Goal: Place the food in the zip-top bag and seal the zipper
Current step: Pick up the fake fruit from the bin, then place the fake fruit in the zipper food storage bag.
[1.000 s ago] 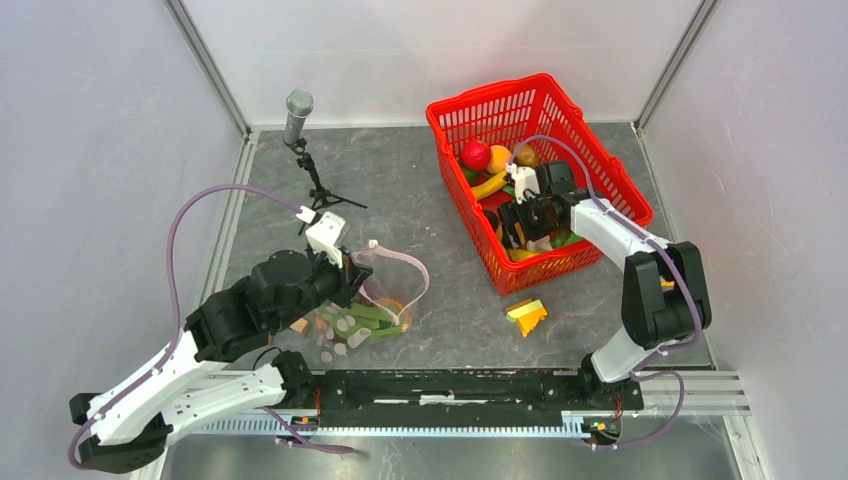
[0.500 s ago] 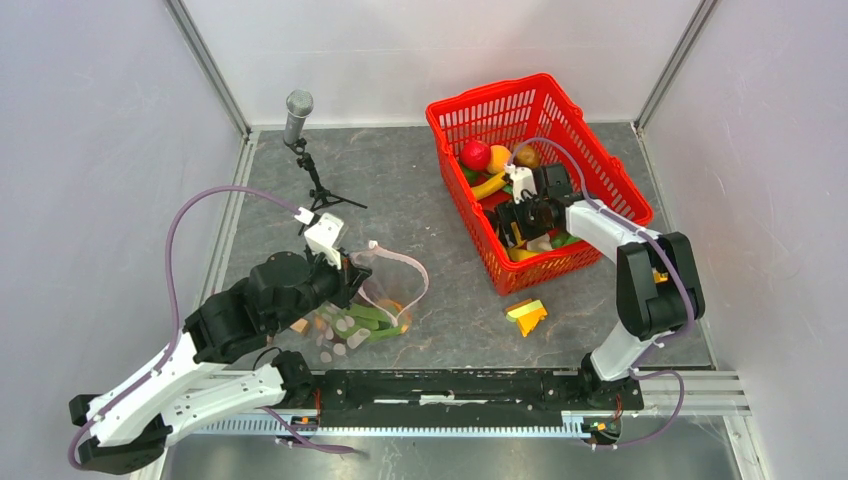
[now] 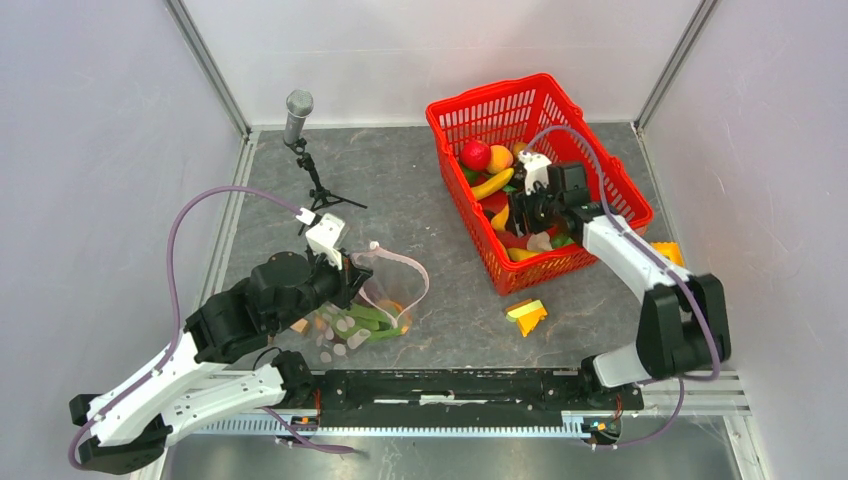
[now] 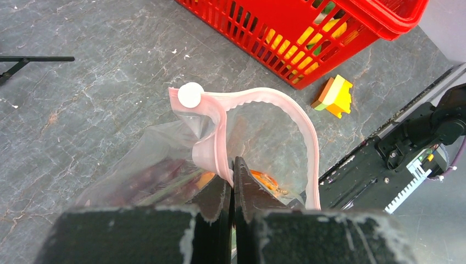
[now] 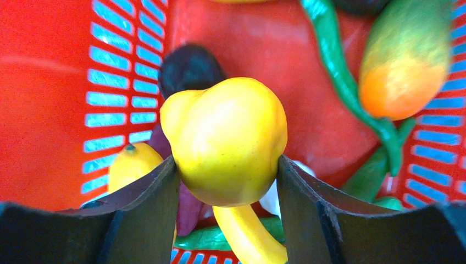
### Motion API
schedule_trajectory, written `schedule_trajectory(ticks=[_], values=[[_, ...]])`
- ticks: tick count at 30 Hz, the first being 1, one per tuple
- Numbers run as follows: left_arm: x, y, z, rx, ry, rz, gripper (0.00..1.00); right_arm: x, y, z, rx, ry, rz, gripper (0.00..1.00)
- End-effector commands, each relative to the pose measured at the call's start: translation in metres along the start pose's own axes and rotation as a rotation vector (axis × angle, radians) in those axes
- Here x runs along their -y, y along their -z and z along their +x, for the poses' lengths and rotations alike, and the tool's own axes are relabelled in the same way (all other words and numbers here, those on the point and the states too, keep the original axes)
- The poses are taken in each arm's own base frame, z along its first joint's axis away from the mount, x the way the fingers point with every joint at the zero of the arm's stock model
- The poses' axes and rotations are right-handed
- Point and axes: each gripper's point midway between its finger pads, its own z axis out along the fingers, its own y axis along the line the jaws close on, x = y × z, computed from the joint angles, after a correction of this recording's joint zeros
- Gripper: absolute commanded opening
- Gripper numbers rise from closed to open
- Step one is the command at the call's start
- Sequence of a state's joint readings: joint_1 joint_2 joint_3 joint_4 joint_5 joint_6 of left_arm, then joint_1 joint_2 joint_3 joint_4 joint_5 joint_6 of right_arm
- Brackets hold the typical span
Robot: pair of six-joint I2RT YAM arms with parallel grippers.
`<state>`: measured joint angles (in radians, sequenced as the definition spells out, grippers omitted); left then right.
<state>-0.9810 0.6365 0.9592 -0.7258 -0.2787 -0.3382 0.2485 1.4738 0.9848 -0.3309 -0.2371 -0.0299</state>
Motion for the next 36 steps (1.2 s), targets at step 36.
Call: schedule_trajectory(ticks=[36], values=[[0.019, -0.014, -0.019, 0.062, 0.028, 0.069, 0.02, -0.102, 0.190, -0.093, 0.693, 0.033, -0.327, 0.38]])
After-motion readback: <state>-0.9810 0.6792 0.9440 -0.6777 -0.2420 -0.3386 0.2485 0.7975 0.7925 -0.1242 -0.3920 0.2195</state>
